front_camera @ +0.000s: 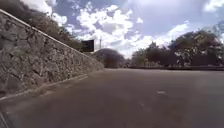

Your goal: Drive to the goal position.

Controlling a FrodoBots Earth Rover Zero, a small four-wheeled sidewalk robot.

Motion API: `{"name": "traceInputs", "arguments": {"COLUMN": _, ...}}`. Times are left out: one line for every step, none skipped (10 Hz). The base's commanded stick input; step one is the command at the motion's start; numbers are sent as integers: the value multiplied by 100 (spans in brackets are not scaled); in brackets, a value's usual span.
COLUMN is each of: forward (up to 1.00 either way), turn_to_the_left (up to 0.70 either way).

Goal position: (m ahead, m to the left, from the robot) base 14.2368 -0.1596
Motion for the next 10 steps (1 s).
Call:
{"name": "traceInputs", "arguments": {"forward": 70, "turn_to_the_left": 0}}
{"name": "traceInputs", "arguments": {"forward": 70, "turn_to_the_left": 0}}
{"name": "traceInputs", "arguments": {"forward": 70, "turn_to_the_left": 0}}
{"name": "traceInputs", "arguments": {"forward": 70, "turn_to_the_left": 0}}
{"name": "traceInputs", "arguments": {"forward": 70, "turn_to_the_left": 0}}
{"name": "traceInputs", "arguments": {"forward": 70, "turn_to_the_left": 0}}
{"name": "traceInputs", "arguments": {"forward": 70, "turn_to_the_left": 0}}
{"name": "traceInputs", "arguments": {"forward": 70, "turn_to_the_left": 0}}
{"name": "traceInputs", "arguments": {"forward": 70, "turn_to_the_left": 0}}
{"name": "traceInputs", "arguments": {"forward": 70, "turn_to_the_left": 0}}
